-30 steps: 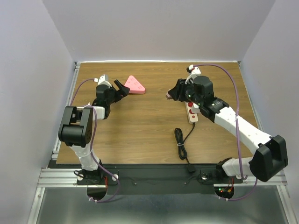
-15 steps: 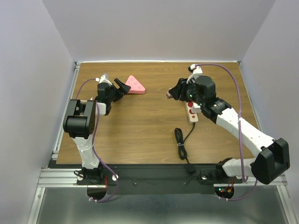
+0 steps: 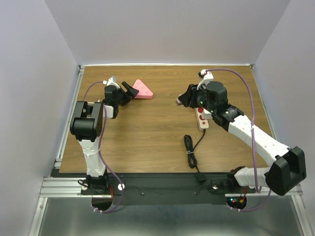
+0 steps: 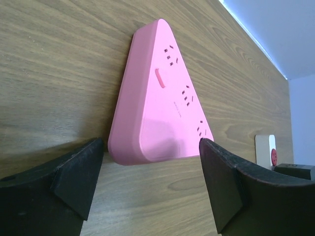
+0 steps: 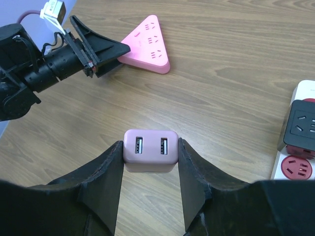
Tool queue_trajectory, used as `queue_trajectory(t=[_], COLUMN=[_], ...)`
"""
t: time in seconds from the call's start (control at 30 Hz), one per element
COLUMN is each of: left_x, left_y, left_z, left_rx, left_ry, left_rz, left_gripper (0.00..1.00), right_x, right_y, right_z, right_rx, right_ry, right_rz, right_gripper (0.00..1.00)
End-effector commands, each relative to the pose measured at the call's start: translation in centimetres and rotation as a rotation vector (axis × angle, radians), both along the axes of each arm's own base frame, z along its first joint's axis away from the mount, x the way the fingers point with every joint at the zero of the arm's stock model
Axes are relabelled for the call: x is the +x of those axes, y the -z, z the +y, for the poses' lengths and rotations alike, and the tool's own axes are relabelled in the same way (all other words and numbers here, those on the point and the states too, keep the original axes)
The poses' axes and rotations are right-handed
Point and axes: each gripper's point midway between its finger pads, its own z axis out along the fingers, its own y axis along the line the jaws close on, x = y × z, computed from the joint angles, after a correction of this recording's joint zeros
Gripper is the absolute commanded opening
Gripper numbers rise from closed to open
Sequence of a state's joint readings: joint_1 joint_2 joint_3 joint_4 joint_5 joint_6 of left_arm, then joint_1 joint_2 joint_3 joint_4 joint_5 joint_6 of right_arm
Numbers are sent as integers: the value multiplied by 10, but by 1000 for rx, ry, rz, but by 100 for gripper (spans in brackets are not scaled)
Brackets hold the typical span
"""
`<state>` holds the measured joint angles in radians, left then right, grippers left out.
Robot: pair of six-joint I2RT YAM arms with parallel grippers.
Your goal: Insert the plug
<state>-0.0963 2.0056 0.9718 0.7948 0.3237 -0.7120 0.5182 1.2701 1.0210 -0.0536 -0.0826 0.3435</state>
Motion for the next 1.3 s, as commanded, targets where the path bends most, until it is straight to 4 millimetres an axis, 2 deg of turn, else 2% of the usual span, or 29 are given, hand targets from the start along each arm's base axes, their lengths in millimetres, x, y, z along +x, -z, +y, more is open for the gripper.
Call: queue_trajectory(t=[0.0,0.1,0.13,0.2,0.23,0.37,0.4,0.53,0.67,0.7,0.83,0.87,0.9,0.93,0.97,1.0,1.1,1.27], left_x=[13,13,13,11,10,4,2,-5,-25,-29,-57,-67,-73,-82,-91,-95,-119,-142], left_y=[-21,-21,-20,-18,-18,-13,-13,-12,-6,-10,-1,6,3,7,13,9,21,20], left_z=[-2,-4,-4,-6,-6,-12,-15,-22,-29,-32,-39,-40,-42,-48,-50,-52,-57,-67], left_rx=[-10,-18,-20,-24,-27,-42,-49,-61,-66,-65,-16,6,19,32,50,84,166,201], left_ry=[16,22,25,34,38,70,90,144,214,232,283,297,311,331,344,359,383,430], left_rz=[-64,-60,-58,-51,-49,-35,-36,-32,-6,-15,23,38,34,58,76,64,118,137], left_gripper=[86,74,62,52,41,26,18,0,0,0,0,0,0,0,0,0,0,0], right_x=[-2,-4,-4,-4,-4,-4,-4,-3,-1,-1,0,1,0,0,-1,-1,-8,-14], right_y=[-26,-23,-23,-22,-21,-19,-18,-20,-21,-20,-10,-4,0,-4,3,5,7,3], right_z=[0,0,-1,-1,-1,-1,0,0,-1,0,5,7,9,16,18,20,28,36], right_rx=[36,36,34,33,32,30,27,22,13,10,-11,-19,-20,1,0,3,15,8], right_ry=[-10,-11,-8,-8,-10,-11,-14,-14,-11,-16,-48,-59,-73,-104,-118,-130,-173,-211], right_rz=[-77,-71,-70,-69,-68,-62,-62,-69,-77,-76,-66,-54,-52,-74,-63,-62,-71,-109], right_gripper=[0,0,0,0,0,0,0,1,1,1,0,0,1,0,0,0,0,0])
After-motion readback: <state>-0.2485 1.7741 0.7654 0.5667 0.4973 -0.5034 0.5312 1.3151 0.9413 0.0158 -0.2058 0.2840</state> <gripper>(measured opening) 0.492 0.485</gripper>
